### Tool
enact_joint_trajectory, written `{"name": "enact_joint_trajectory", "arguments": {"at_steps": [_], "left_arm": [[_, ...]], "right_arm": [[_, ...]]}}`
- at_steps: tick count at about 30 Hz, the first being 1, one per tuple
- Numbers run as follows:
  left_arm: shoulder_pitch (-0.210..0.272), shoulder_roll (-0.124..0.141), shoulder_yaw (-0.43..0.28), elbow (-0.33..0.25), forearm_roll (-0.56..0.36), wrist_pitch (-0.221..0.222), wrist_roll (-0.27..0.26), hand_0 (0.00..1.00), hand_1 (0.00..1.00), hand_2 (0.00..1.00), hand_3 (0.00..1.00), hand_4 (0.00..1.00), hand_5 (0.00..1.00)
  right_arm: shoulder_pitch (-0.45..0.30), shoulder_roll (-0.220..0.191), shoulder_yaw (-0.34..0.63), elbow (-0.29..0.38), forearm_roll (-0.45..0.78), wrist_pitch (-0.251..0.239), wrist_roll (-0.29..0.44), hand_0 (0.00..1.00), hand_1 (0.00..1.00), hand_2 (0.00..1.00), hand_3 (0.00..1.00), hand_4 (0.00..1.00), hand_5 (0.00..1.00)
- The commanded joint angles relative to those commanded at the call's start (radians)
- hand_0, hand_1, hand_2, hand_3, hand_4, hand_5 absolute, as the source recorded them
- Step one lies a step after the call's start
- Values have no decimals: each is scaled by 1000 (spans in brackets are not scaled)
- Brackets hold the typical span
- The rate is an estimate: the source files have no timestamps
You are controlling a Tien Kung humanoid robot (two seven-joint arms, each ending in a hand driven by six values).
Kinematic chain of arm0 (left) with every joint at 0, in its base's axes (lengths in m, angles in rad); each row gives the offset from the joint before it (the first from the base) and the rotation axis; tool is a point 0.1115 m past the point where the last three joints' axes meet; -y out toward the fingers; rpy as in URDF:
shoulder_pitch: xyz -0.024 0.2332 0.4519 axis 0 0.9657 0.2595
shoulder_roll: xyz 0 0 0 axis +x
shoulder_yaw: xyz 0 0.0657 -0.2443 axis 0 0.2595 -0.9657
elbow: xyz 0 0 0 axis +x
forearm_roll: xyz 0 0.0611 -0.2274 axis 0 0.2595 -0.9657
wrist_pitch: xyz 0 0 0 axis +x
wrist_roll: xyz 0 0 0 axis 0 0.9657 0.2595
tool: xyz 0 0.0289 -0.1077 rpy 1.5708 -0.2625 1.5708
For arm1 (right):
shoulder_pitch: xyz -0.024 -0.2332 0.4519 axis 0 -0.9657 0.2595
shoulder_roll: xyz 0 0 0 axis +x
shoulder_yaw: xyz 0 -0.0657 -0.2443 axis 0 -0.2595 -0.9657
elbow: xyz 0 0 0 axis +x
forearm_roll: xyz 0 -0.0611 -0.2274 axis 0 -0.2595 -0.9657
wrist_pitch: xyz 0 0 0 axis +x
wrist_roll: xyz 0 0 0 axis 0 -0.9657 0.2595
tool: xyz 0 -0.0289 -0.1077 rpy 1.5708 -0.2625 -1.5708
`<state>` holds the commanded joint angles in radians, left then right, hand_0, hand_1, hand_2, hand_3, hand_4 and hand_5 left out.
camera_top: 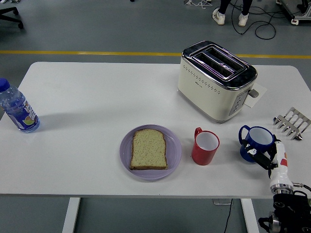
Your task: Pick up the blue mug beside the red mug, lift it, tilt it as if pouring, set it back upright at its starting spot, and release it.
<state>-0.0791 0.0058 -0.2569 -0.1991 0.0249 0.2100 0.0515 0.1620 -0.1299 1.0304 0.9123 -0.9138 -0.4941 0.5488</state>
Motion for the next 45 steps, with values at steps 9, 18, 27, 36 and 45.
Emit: {"name": "enact_joint_trajectory", "arguments": {"at_steps": [9, 18, 27, 36, 45], "left_arm": [[5, 0, 9, 1, -1, -1, 0, 634, 644, 653, 506, 240, 854], [7, 1, 14, 1, -3, -1, 0, 634, 644, 653, 506, 241, 855], [3, 1, 7, 0, -1, -1, 0, 634, 644, 653, 505, 241, 855], [-1, 2, 0, 0, 2, 0, 0, 634, 642, 653, 505, 240, 856], [-2, 2, -3, 0, 2, 0, 0, 634, 644, 653, 505, 240, 856]], "right_arm": [[-1, -1, -9, -11, -9, 11, -11, 632, 498, 648, 882, 886, 124], [-1, 0, -6, -18, -30, 6, -24, 689, 534, 691, 933, 894, 112], [2, 2, 1, -17, -62, 14, -22, 709, 554, 742, 960, 920, 106], [5, 3, 8, -20, -100, 26, -42, 891, 700, 875, 998, 952, 141], [2, 3, 25, -15, -116, 30, -42, 945, 795, 939, 998, 947, 134]]}}
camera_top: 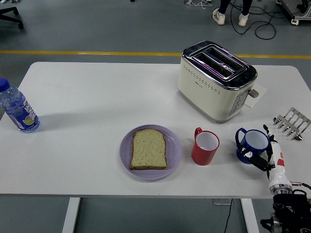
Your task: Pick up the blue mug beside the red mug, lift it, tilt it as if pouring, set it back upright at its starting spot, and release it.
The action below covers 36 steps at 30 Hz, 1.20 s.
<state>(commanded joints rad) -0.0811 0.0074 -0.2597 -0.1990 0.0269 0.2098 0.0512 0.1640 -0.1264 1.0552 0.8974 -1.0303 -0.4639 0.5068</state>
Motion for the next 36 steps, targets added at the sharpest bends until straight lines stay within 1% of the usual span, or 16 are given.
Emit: {"name": "enact_joint_trajectory", "arguments": {"at_steps": [1, 2, 7, 8, 11, 15, 19, 20, 21, 23, 25, 26, 27, 31, 32, 36], "left_arm": [[0, 0, 0, 0, 1, 0, 0, 634, 644, 653, 505, 240, 856], [0, 0, 0, 0, 1, 0, 0, 634, 643, 653, 505, 241, 856], [0, 1, -1, 0, 2, 0, 0, 634, 643, 653, 505, 241, 856], [0, 0, -1, 0, 2, 0, 0, 634, 644, 653, 505, 241, 857], [-1, 1, -2, 0, 3, 0, 0, 634, 644, 653, 505, 241, 857], [-1, 1, -5, 0, 4, 0, 0, 633, 644, 653, 505, 240, 856], [-2, 3, -7, 0, 4, -1, 0, 633, 644, 653, 505, 240, 856], [-3, 3, -6, 0, 4, -1, 0, 633, 644, 653, 505, 240, 856], [-4, 3, -6, 0, 5, -1, 0, 633, 644, 653, 505, 240, 856], [-4, 4, -5, 0, 6, -1, 0, 633, 644, 653, 505, 240, 856], [-4, 4, -5, 0, 6, -1, 0, 633, 644, 653, 505, 240, 856], [-4, 4, -5, 0, 6, -1, 0, 633, 644, 653, 505, 241, 856], [-4, 4, -6, 0, 6, -1, 0, 633, 644, 653, 505, 241, 856], [-4, 4, -6, 0, 5, 0, 0, 633, 644, 653, 505, 241, 856], [-4, 4, -5, 0, 5, 0, 0, 633, 644, 653, 505, 240, 855], [-2, 4, -6, 0, 6, 0, 0, 633, 644, 653, 505, 240, 855]], "right_arm": [[-1, 0, 1, 2, -4, -4, 0, 945, 795, 939, 998, 947, 134], [-2, 0, 2, 4, -6, -5, 0, 978, 830, 967, 998, 952, 136], [-15, -3, 15, 32, -45, -18, -8, 978, 830, 967, 998, 952, 136], [-19, -4, 20, 39, -53, -20, -10, 990, 839, 976, 998, 968, 127], [-32, -6, 39, 73, -78, -24, -15, 990, 839, 976, 998, 968, 127], [-62, -12, 63, 149, -115, -36, -20, 996, 841, 979, 998, 974, 131], [-91, -14, 88, 248, -175, -57, -25, 996, 841, 979, 998, 974, 131], [-98, -18, 94, 279, -195, -67, -28, 983, 836, 975, 998, 987, 168], [-104, -20, 100, 308, -204, -77, -26, 983, 836, 975, 998, 987, 168], [-110, -23, 111, 362, -201, -99, -14, 983, 836, 975, 998, 987, 168], [-113, -25, 124, 398, -181, -106, -1, 983, 836, 975, 998, 987, 168], [-115, -26, 135, 418, -165, -108, 3, 911, 809, 928, 932, 801, 229], [-116, -27, 144, 438, -147, -109, 6, 911, 809, 928, 932, 801, 229], [-121, -33, 196, 501, -43, -69, -21, 911, 809, 928, 932, 801, 229], [-122, -35, 211, 516, -16, -60, -31, 786, 686, 748, 642, 670, 229], [-129, -40, 268, 564, 121, -27, -81, 786, 686, 748, 642, 670, 229]]}}
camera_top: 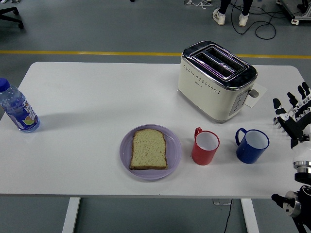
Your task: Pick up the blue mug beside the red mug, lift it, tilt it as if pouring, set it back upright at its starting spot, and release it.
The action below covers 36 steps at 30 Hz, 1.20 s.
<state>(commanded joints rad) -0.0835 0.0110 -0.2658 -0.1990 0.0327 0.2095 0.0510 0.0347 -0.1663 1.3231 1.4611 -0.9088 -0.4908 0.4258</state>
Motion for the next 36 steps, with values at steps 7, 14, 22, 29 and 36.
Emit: {"name": "enact_joint_trajectory", "arguments": {"at_steps": [7, 14, 22, 29, 36], "left_arm": [[4, -1, 3, 0, -1, 0, 0, 634, 644, 653, 505, 241, 856], [8, 0, 10, 1, -1, -1, 0, 634, 644, 653, 505, 242, 856], [14, -2, 19, 2, -2, -1, 0, 634, 644, 653, 505, 242, 856], [17, -3, 23, 2, -4, -1, 0, 634, 644, 653, 505, 240, 854], [10, -2, 12, 1, 1, -1, 0, 634, 644, 653, 506, 240, 855]], "right_arm": [[-27, 19, 110, 21, 284, 169, -110, 705, 623, 665, 590, 608, 155], [-49, 34, 218, 13, 577, 267, -118, 673, 591, 656, 592, 575, 105], [-59, 43, 275, 7, 743, 304, -151, 658, 576, 644, 591, 578, 98], [-57, 54, 291, -16, 783, 310, -162, 653, 565, 639, 591, 579, 99], [-52, 59, 303, -28, 785, 307, -169, 647, 565, 638, 594, 578, 97]]}}
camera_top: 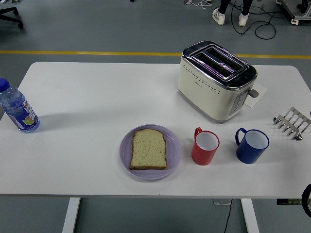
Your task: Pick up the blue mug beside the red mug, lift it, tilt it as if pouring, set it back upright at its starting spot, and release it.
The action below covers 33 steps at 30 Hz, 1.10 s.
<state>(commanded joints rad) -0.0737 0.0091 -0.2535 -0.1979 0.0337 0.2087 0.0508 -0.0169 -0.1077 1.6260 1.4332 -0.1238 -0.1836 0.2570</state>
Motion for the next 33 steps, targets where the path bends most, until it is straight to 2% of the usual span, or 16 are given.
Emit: {"name": "enact_joint_trajectory", "arguments": {"at_steps": [12, 21, 30, 33], "left_arm": [[-6, 0, -8, 0, 3, 0, 0, 634, 644, 653, 506, 240, 856], [-8, 0, -11, 0, 5, 1, 0, 634, 644, 653, 506, 240, 856], [-8, 0, -12, 0, 5, 0, 0, 634, 644, 653, 506, 240, 856], [-9, 0, -11, 0, 4, 0, 0, 634, 644, 653, 505, 240, 856]], "right_arm": [[4, 7, 4, -27, 13, -6, -15, 643, 561, 635, 593, 574, 96], [6, 7, 3, -34, -22, 17, -137, 642, 563, 640, 597, 577, 113], [8, 7, 4, -42, -16, 17, -138, 643, 563, 641, 598, 584, 130], [8, 8, 7, -46, -20, 34, -142, 642, 563, 641, 600, 593, 150]]}}
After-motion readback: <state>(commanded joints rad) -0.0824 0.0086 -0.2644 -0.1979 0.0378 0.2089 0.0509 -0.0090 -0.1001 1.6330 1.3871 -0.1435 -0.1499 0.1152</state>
